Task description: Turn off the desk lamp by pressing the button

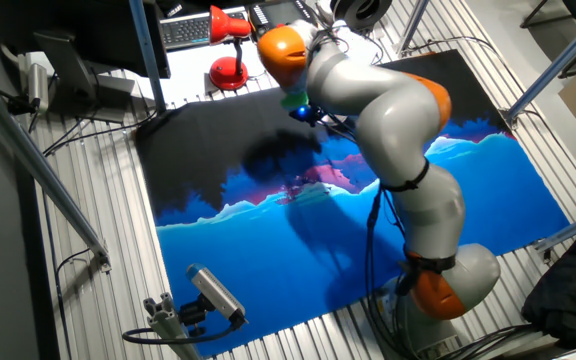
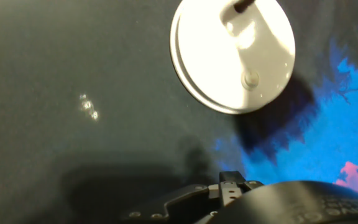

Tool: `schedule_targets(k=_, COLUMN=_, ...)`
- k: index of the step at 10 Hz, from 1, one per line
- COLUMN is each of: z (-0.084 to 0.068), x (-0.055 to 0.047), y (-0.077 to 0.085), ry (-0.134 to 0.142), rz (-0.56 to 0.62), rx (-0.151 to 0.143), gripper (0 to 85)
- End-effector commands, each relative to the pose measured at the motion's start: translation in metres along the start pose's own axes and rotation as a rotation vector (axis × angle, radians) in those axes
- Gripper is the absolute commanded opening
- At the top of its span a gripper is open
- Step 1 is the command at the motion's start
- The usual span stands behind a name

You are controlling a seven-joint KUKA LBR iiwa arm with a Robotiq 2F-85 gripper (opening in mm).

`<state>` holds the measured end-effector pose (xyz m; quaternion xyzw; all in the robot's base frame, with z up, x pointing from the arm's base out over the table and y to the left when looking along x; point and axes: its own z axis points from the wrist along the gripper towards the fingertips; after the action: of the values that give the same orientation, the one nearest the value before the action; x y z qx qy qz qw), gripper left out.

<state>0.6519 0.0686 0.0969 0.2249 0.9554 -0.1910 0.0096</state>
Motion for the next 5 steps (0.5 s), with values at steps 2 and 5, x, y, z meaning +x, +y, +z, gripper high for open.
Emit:
schedule_targets(k=2, z=0.003, x=-0.008, y=0.002, ry=-0.006, rz=-0.03, rx=0.033, gripper=0.0)
schedule_targets(k=5, z=0.009, x=-0.016, y=-0.003, ry=-0.009, rz=-0.074, rx=0.057, gripper=0.0)
